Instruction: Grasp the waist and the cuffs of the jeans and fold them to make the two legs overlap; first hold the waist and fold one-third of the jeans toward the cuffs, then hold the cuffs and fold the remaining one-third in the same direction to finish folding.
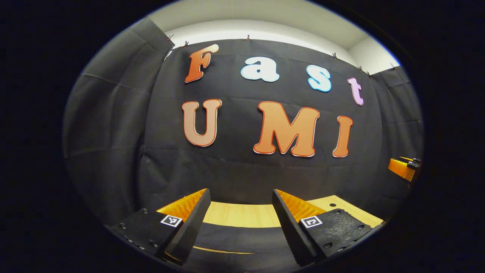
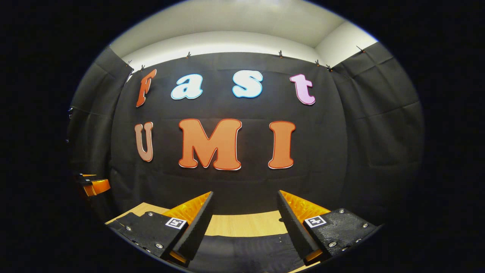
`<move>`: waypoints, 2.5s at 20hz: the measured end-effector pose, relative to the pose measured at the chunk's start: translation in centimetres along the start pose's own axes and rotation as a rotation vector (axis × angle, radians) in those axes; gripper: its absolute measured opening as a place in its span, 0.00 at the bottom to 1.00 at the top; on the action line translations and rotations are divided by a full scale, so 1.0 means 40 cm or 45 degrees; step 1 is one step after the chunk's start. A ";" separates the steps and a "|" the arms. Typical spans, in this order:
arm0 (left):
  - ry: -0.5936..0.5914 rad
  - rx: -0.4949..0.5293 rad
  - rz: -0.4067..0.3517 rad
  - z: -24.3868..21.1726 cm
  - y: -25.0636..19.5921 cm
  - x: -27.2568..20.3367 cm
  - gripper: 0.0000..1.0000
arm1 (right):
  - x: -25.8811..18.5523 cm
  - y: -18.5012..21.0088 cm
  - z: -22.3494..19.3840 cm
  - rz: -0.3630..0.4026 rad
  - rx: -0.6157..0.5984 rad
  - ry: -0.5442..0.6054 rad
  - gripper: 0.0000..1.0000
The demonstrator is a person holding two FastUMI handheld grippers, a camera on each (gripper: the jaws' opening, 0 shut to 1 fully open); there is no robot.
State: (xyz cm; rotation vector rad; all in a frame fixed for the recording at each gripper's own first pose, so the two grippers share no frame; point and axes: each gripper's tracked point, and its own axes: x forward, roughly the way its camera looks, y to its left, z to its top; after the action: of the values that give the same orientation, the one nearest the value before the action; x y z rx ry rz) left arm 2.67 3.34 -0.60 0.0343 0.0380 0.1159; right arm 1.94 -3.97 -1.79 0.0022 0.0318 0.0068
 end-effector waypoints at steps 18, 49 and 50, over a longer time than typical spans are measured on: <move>0.696 -0.315 0.494 -0.420 0.371 -0.067 0.98 | 0.010 -0.259 -0.557 -0.178 0.320 0.870 0.98; 1.492 -1.229 1.218 -0.817 0.572 -0.226 0.97 | -0.169 -0.477 -1.028 -0.864 0.881 1.664 0.96; 1.505 -1.239 1.235 -0.828 0.576 -0.234 0.97 | -0.169 -0.480 -1.036 -0.882 0.887 1.667 0.94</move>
State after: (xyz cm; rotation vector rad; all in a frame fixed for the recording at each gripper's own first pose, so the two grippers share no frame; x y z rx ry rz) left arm -10.59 26.20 -32.49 -1.0087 1.1464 1.1019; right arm -6.01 -23.13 -43.02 0.6850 1.3413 -0.6992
